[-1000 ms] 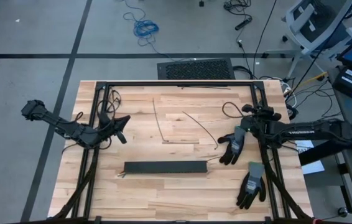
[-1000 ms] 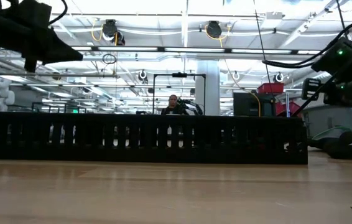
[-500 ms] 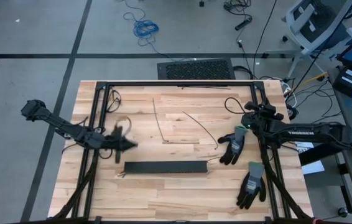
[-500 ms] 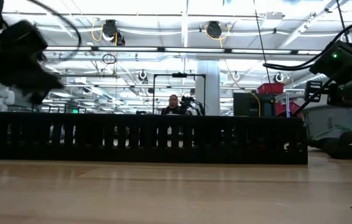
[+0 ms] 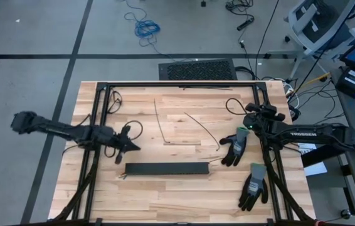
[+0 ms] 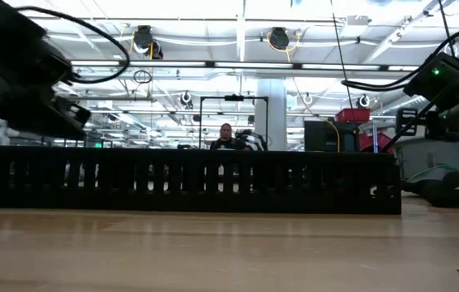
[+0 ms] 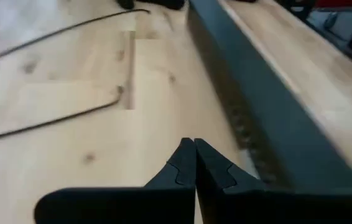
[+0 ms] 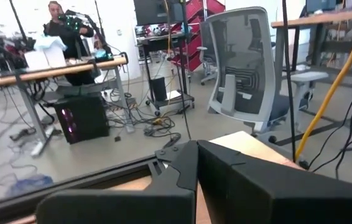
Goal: Ziptie cables
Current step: Return to Home Position
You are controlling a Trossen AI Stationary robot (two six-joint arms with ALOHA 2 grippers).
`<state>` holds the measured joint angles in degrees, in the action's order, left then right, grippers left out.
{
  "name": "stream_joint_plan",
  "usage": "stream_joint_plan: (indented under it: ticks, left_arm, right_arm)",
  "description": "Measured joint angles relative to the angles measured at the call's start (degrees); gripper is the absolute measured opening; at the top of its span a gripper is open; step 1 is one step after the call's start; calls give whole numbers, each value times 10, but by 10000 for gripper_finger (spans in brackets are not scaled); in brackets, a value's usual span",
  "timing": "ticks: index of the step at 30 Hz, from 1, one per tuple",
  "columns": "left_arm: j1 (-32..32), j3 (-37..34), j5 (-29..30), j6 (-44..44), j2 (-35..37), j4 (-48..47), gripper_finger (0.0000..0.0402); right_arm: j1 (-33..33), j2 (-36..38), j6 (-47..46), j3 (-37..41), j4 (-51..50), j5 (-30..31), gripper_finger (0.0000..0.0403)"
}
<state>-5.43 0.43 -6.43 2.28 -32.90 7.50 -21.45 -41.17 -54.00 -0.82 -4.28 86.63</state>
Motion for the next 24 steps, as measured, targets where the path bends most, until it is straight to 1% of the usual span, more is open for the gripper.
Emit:
stream_joint_plan:
  ticks: [2, 5, 6, 8, 11, 14, 16, 18, 21, 22, 24]
  left_arm:
    - [64, 0, -51, -32, -9, 0, 0]
    - [145, 0, -133, -42, -18, 13, 0]
    - [164, 0, -150, -42, -20, 15, 0]
    - [189, 0, -157, -42, -20, 14, 0]
    - [199, 0, -155, -37, -20, 19, 0]
    - [199, 0, -124, -10, -20, 28, 0]
    - [199, 0, -126, -7, -20, 26, 0]
    - [193, 0, -145, 11, -20, 26, 0]
    - [179, 0, -170, 75, -20, 27, 0]
    - [174, 0, -169, 97, -20, 28, 0]
    - [165, 0, -139, 162, -20, 21, 0]
  right_arm:
    - [0, 0, 20, 0, 0, 0, 0]
    - [0, 0, 35, 0, 0, 0, 0]
    - [0, 0, 32, 0, 0, 0, 0]
    - [0, 0, 27, 0, 0, 0, 0]
    - [0, 0, 21, 0, 0, 0, 0]
    - [0, 0, -21, 0, 1, -3, 0]
    - [0, 0, -36, 0, 5, -17, 0]
    - [0, 0, -26, 0, 8, -27, 0]
    - [0, 0, 6, 0, 17, -56, 0]
    - [1, 0, 21, 0, 23, -77, 0]
    - [2, 0, 61, 0, 32, -118, 0]
